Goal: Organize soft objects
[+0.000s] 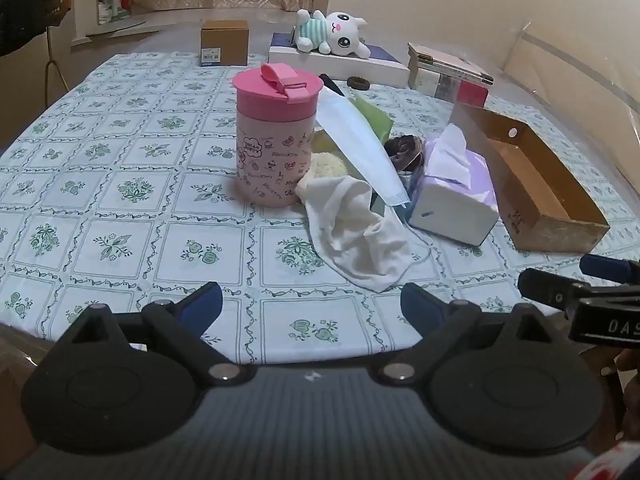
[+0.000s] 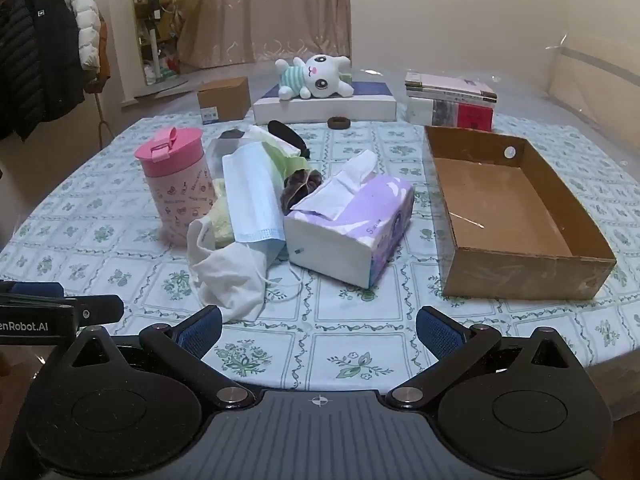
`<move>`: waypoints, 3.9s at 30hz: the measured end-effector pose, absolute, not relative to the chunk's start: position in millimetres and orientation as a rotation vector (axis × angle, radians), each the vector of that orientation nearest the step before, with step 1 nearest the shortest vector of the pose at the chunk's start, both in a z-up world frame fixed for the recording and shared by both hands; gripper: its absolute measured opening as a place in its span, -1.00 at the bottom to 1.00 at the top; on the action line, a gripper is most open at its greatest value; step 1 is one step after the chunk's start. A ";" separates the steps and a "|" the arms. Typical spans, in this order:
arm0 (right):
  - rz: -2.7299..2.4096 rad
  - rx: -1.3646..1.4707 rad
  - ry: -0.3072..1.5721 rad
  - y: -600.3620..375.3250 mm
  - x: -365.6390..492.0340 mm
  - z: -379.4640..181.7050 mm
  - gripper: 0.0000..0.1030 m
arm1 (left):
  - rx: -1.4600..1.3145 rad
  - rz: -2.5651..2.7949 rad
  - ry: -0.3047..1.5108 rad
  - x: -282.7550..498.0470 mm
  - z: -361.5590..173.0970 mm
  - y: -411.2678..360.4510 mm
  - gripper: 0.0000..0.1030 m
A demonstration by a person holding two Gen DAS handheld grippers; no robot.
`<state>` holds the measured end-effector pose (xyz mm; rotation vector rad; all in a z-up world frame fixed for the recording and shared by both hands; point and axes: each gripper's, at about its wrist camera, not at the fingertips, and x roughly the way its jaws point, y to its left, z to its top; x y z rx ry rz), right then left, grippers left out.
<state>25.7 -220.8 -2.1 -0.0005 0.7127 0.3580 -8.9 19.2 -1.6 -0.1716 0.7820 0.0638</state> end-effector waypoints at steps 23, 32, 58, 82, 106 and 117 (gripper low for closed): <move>0.347 0.017 0.696 -228.1 22.0 6.1 0.98 | -0.154 0.069 0.779 -14.2 7.9 8.9 0.84; 0.346 0.018 0.701 -229.4 21.5 4.3 0.98 | -0.158 0.068 0.782 -14.7 6.6 9.2 0.84; 0.331 0.026 0.733 -229.7 26.2 -1.9 0.98 | -0.167 0.064 0.787 -13.9 2.9 9.8 0.84; 0.330 0.026 0.760 -226.3 31.7 -7.6 0.98 | -0.177 0.065 0.796 -11.8 -2.1 11.9 0.84; 0.335 0.034 0.802 -222.1 53.9 -23.1 0.98 | -0.194 0.072 0.817 13.5 -13.6 25.8 0.80; 0.362 0.063 0.796 -217.3 73.2 -31.4 0.98 | -0.208 0.052 0.830 43.7 -27.2 33.1 0.80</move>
